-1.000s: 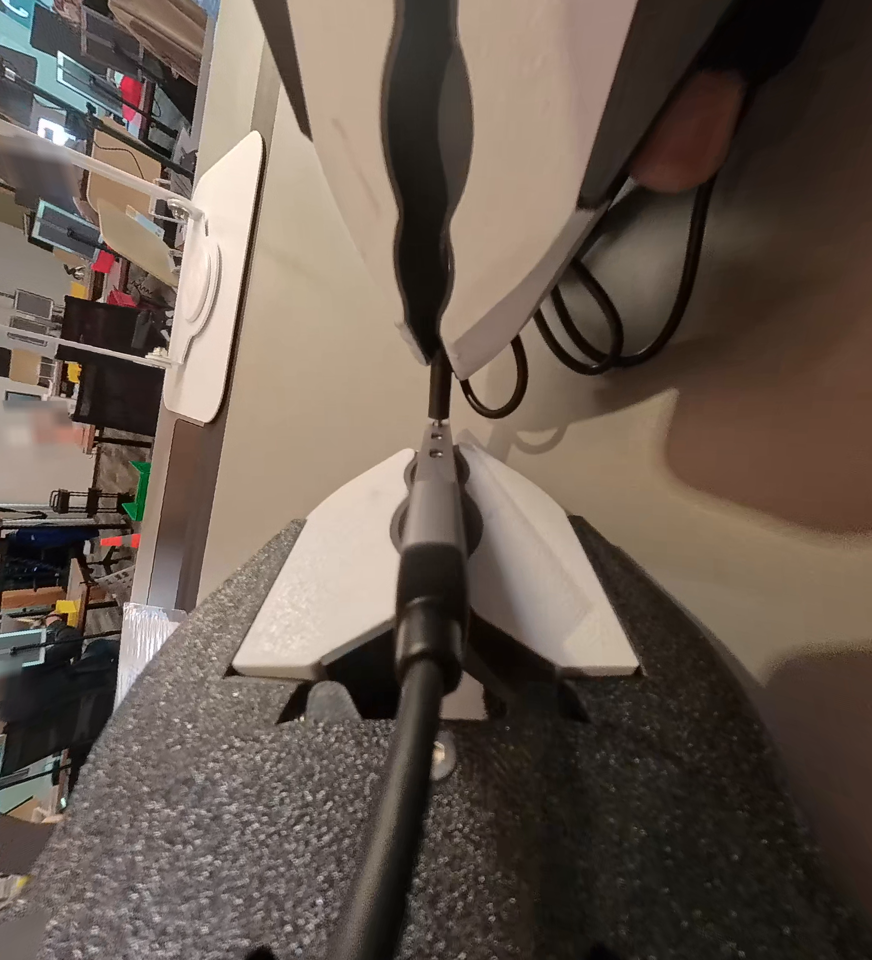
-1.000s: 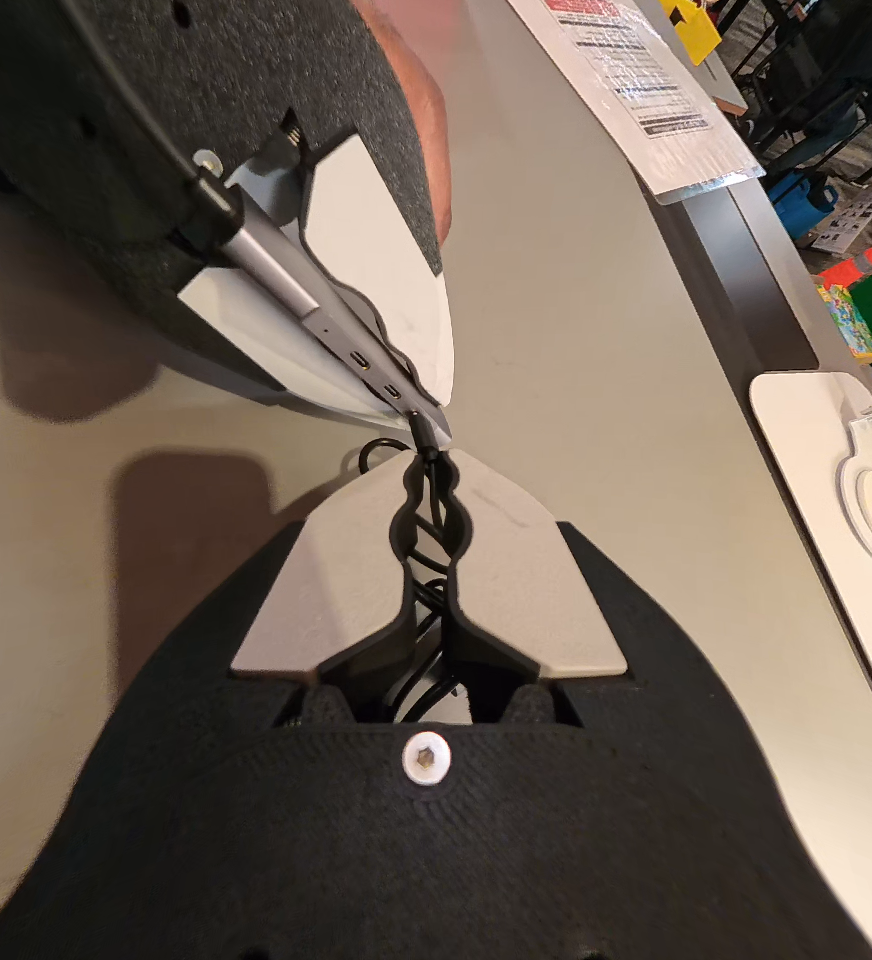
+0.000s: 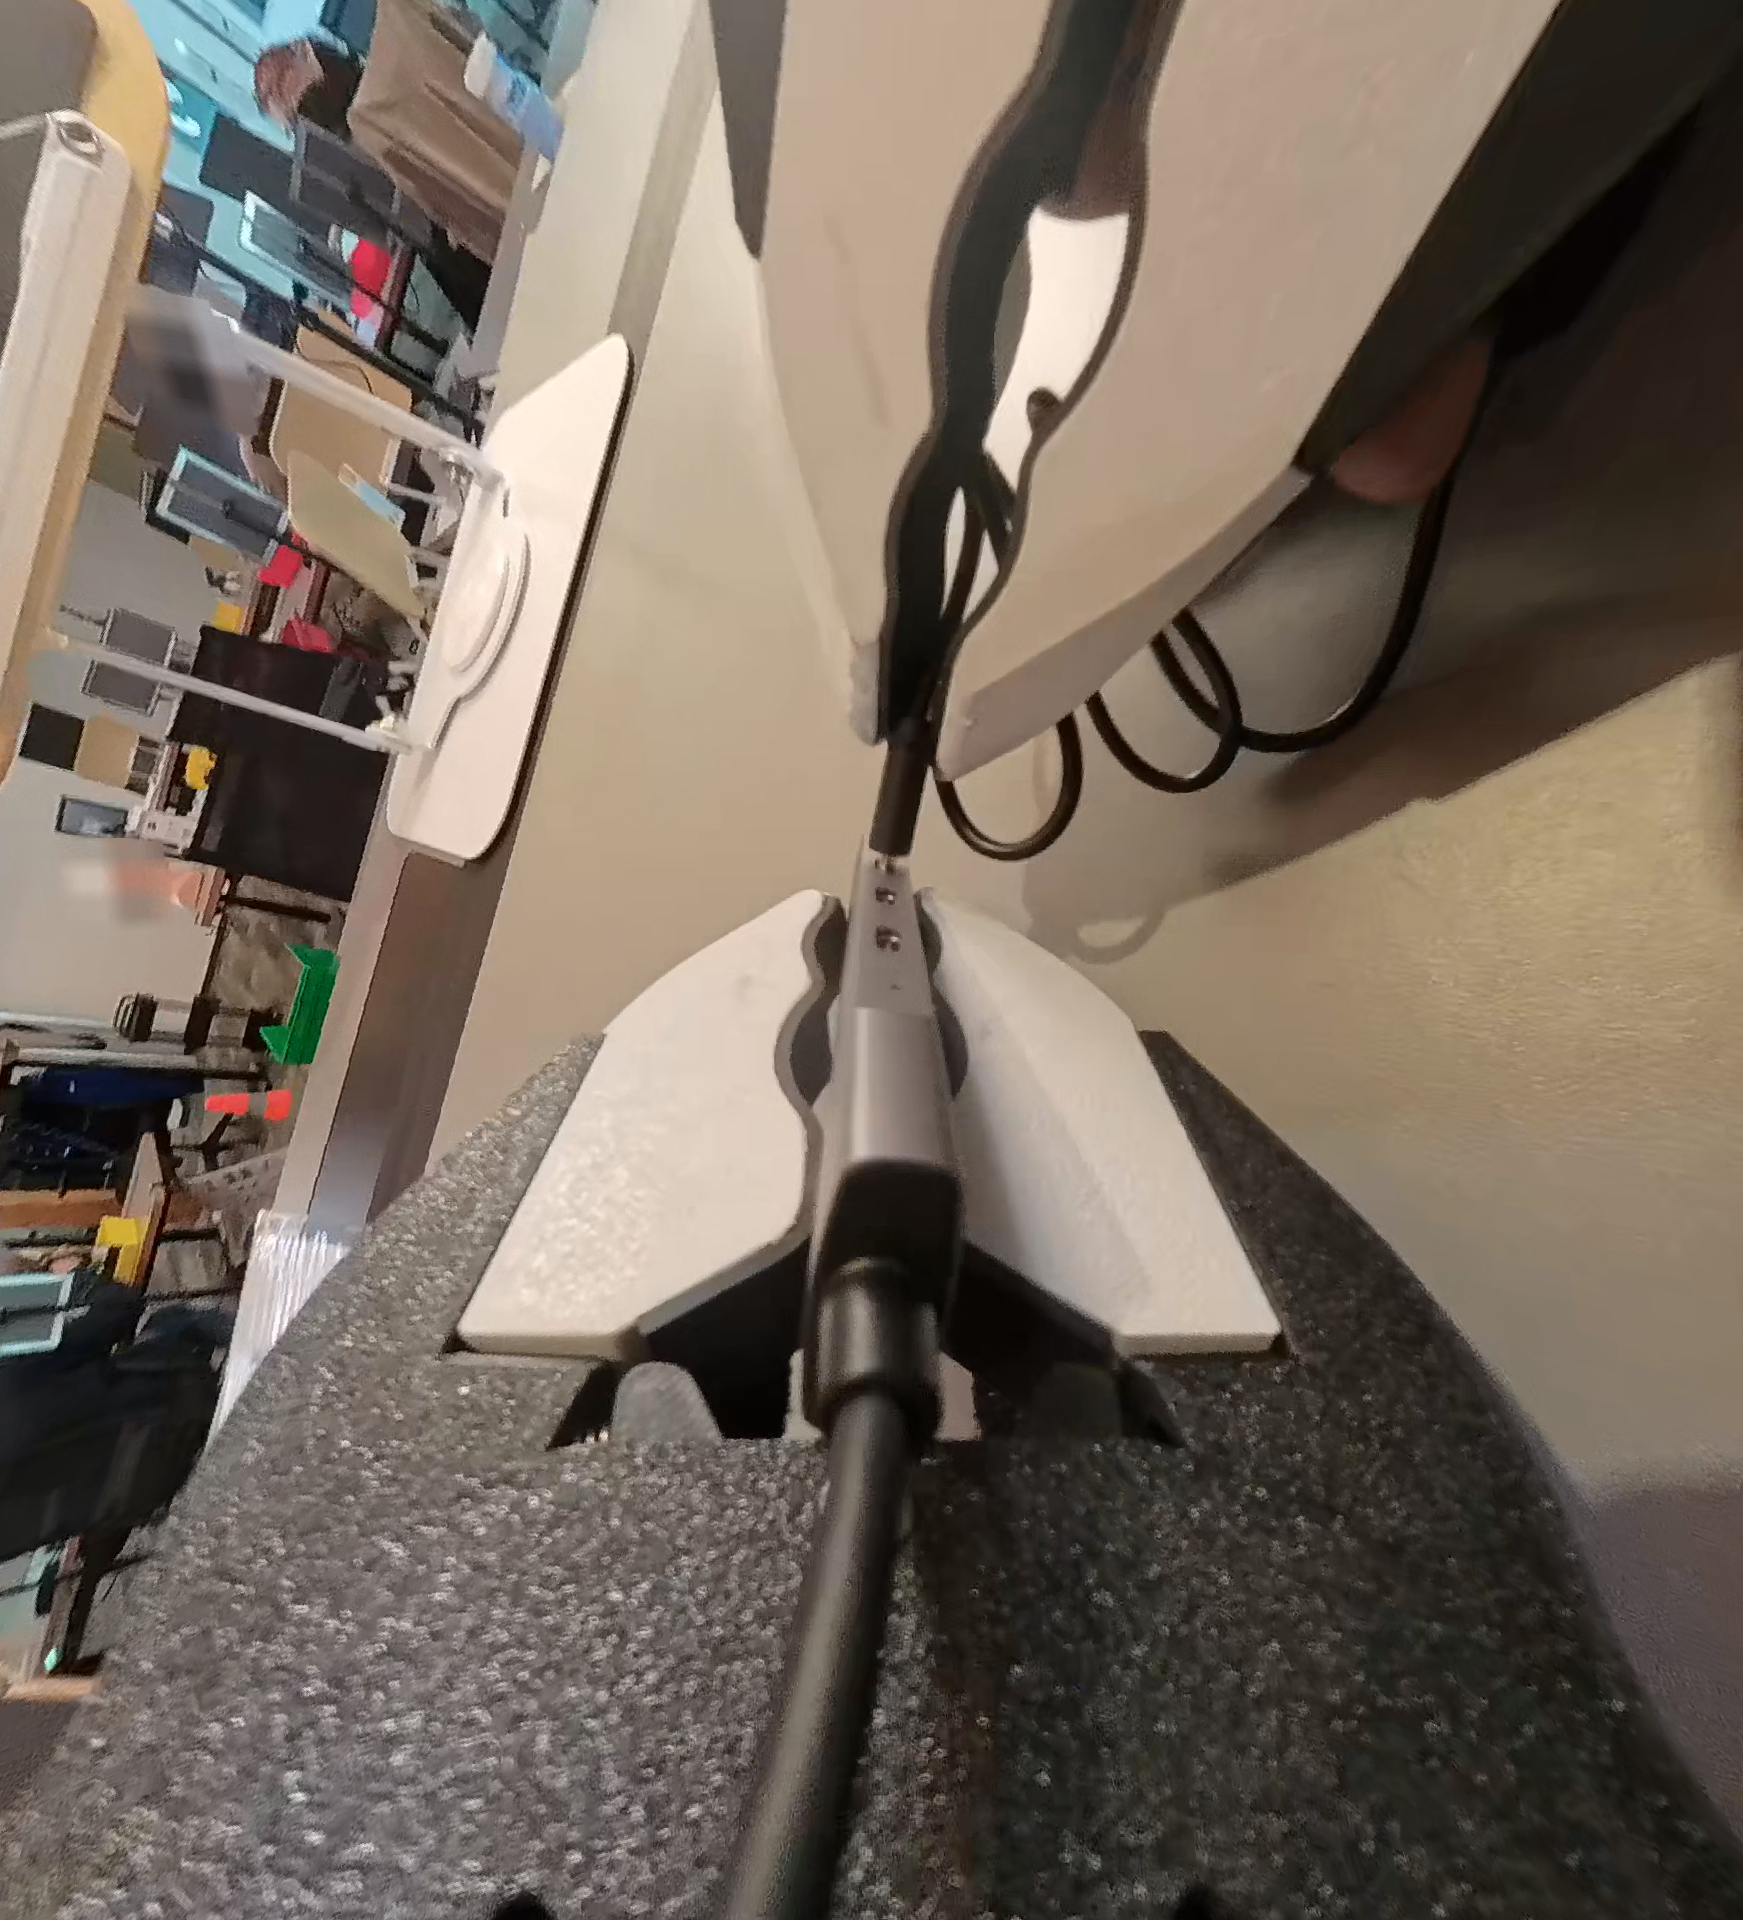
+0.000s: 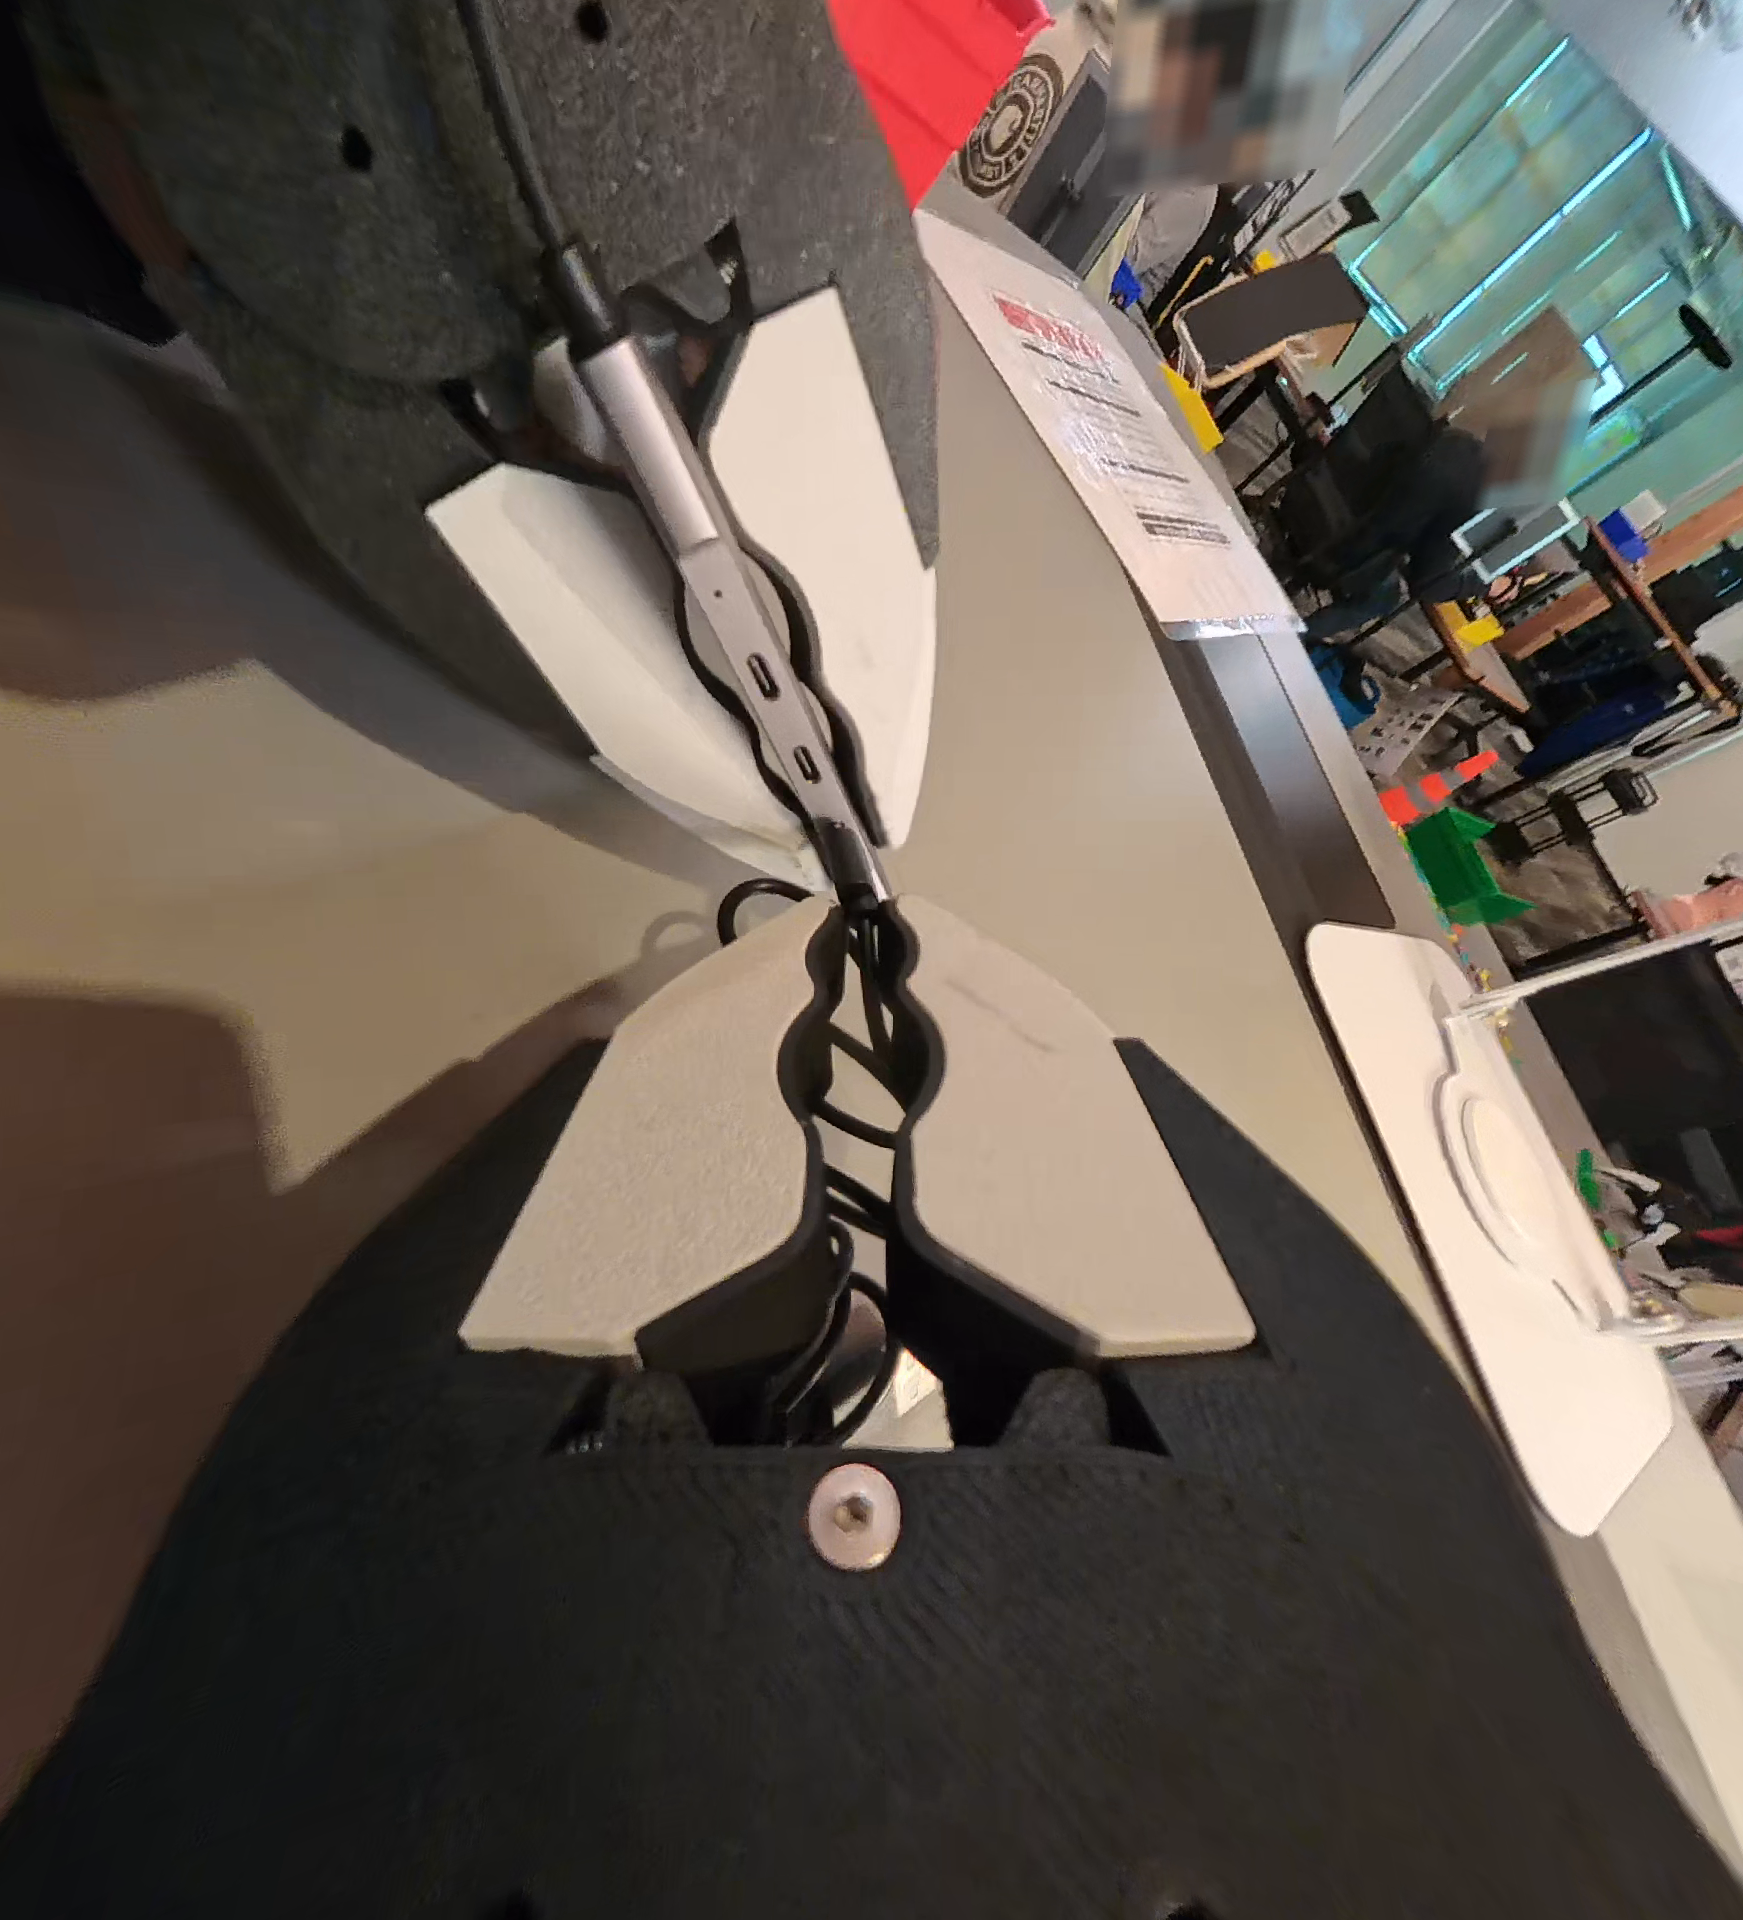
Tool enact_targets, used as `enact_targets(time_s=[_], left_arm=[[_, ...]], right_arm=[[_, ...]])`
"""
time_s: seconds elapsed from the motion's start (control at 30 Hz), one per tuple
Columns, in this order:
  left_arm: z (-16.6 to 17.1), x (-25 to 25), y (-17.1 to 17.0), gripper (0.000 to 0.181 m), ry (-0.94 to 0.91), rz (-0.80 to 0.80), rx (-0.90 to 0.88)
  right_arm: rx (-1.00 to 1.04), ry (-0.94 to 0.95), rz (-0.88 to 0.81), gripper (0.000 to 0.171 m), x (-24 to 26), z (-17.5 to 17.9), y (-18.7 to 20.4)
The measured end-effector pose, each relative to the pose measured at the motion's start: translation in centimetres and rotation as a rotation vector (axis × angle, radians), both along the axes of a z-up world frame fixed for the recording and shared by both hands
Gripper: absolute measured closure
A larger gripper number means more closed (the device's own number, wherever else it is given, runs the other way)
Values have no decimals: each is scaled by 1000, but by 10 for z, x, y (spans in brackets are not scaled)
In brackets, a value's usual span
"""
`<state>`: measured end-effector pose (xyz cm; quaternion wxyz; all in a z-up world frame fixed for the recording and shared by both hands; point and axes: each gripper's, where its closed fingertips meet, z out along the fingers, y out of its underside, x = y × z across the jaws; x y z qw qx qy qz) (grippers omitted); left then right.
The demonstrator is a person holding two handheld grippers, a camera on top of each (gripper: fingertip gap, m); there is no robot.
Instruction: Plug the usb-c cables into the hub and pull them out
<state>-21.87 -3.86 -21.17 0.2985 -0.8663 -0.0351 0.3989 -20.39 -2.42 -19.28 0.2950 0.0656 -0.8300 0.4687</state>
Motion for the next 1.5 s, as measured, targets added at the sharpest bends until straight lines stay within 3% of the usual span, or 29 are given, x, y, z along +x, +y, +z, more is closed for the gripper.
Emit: enact_targets(time_s=[0.2, 0.47, 0.67, 0.8, 1.13, 1.43, 1.5], left_arm=[[0, 6, 8, 171, 9, -56, 13], [2, 4, 7, 170, -4, -34, 43], [-6, -5, -10, 159, -17, 29, 4], [-9, -8, -13, 176, -8, 47, -17], [-5, -13, -13, 181, 60, 76, -41], [2, -13, -8, 150, 106, 41, -9], [0, -11, -7, 157, 102, 23, -14]], right_arm=[[84, 129, -5, 166, 0, -7, -1], [67, 138, -14, 167, -2, -5, -2], [58, 134, -46, 167, -9, -5, 2], [61, 131, -42, 167, -9, -6, 3], [74, 168, -45, 167, -9, -4, 5], [53, 152, -17, 167, -7, -4, 4], [54, 159, -16, 167, -7, -4, 4]])
